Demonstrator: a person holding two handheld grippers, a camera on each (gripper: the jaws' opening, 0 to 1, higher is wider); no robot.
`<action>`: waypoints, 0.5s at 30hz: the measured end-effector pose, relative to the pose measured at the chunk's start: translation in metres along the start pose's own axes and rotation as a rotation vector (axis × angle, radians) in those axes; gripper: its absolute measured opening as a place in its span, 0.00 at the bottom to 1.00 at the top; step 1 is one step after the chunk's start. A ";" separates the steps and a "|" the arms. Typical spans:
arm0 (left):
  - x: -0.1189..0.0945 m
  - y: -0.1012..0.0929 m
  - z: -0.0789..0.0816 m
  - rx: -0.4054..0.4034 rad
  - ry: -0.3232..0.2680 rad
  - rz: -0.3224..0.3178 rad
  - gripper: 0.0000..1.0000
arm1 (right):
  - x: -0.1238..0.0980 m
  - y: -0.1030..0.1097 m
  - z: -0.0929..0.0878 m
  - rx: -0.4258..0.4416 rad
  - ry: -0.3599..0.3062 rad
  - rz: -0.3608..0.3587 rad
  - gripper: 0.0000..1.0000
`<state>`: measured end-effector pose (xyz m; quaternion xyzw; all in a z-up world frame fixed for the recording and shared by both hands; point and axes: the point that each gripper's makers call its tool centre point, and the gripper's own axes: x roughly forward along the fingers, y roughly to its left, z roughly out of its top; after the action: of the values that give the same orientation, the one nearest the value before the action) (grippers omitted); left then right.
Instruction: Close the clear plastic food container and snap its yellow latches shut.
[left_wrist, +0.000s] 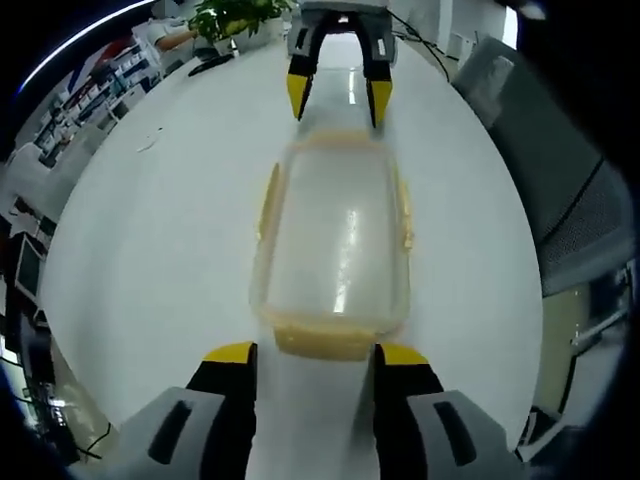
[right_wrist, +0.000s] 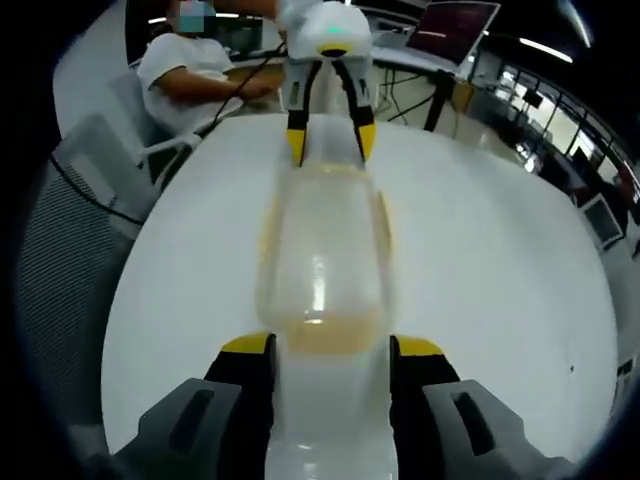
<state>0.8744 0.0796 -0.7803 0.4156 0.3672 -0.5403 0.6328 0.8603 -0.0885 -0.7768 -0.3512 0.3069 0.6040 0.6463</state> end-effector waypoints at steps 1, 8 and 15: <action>0.001 0.001 0.000 0.003 0.002 -0.005 0.40 | 0.003 0.000 0.000 -0.001 0.006 0.006 0.42; 0.006 -0.003 0.005 0.034 0.006 -0.049 0.40 | 0.013 0.001 -0.003 -0.015 0.049 0.021 0.41; 0.010 -0.009 0.006 0.037 0.010 -0.090 0.34 | 0.014 0.002 -0.005 0.010 0.052 0.054 0.39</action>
<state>0.8667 0.0695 -0.7888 0.4130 0.3786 -0.5731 0.5981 0.8599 -0.0849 -0.7918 -0.3549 0.3362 0.6104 0.6232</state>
